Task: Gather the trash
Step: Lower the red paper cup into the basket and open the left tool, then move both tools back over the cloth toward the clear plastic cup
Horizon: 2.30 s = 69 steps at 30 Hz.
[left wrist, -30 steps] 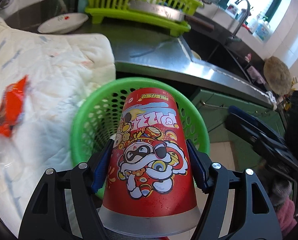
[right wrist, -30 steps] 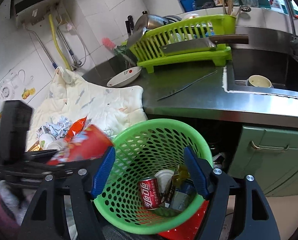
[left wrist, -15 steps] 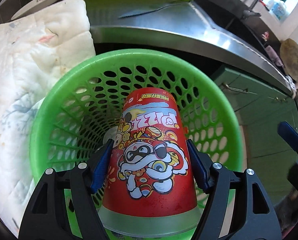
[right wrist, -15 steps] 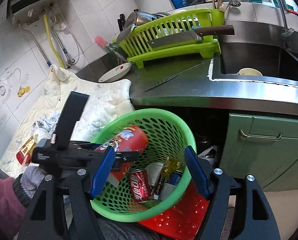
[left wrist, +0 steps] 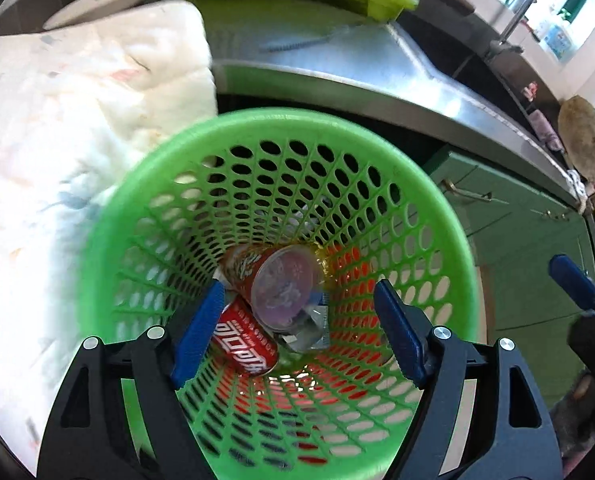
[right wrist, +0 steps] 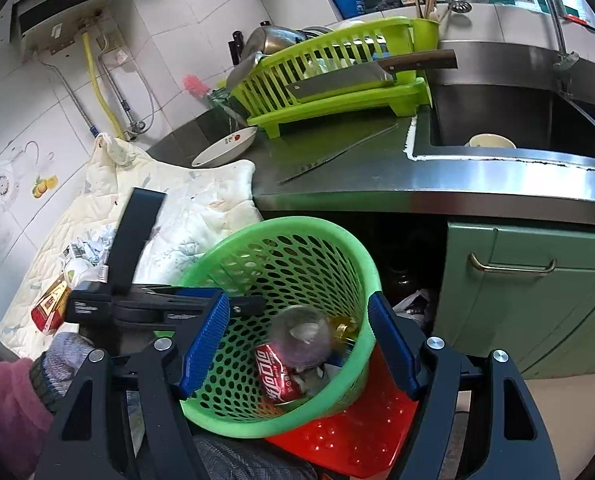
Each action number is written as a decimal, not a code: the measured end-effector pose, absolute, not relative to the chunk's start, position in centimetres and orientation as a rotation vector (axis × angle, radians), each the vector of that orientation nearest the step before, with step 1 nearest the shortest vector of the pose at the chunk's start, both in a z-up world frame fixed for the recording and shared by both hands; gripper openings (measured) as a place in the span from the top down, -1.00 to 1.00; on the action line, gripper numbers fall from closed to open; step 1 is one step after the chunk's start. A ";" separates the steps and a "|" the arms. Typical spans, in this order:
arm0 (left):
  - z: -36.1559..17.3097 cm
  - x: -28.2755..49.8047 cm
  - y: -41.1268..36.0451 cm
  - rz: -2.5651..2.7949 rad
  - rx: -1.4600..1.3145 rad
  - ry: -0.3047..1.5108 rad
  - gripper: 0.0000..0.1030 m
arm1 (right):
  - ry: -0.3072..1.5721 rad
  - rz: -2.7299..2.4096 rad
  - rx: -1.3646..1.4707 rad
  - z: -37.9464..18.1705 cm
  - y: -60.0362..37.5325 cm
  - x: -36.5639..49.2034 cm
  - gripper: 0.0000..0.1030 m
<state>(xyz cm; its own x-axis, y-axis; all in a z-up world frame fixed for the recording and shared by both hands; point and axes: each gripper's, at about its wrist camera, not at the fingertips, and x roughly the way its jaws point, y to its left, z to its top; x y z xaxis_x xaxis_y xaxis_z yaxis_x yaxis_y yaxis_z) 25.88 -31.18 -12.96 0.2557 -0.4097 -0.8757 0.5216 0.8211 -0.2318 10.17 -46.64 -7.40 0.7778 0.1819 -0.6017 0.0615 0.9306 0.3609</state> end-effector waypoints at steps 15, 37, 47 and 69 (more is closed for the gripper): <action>-5.5 21.0 -19.2 -0.497 0.047 0.960 -0.48 | 0.652 0.158 0.338 -4.7 -41.0 9.6 -0.35; -3.9 18.3 0.5 -0.178 -0.184 0.878 -0.48 | 0.704 0.408 0.206 -4.3 -26.4 14.4 -0.35; -3.9 17.3 4.3 -0.125 -0.239 0.867 -0.48 | 0.739 0.476 0.180 -4.4 -21.5 18.5 -0.33; -4.6 17.5 6.9 -0.090 -0.326 0.875 -0.48 | 0.766 0.443 0.000 -7.6 -14.6 23.1 -0.27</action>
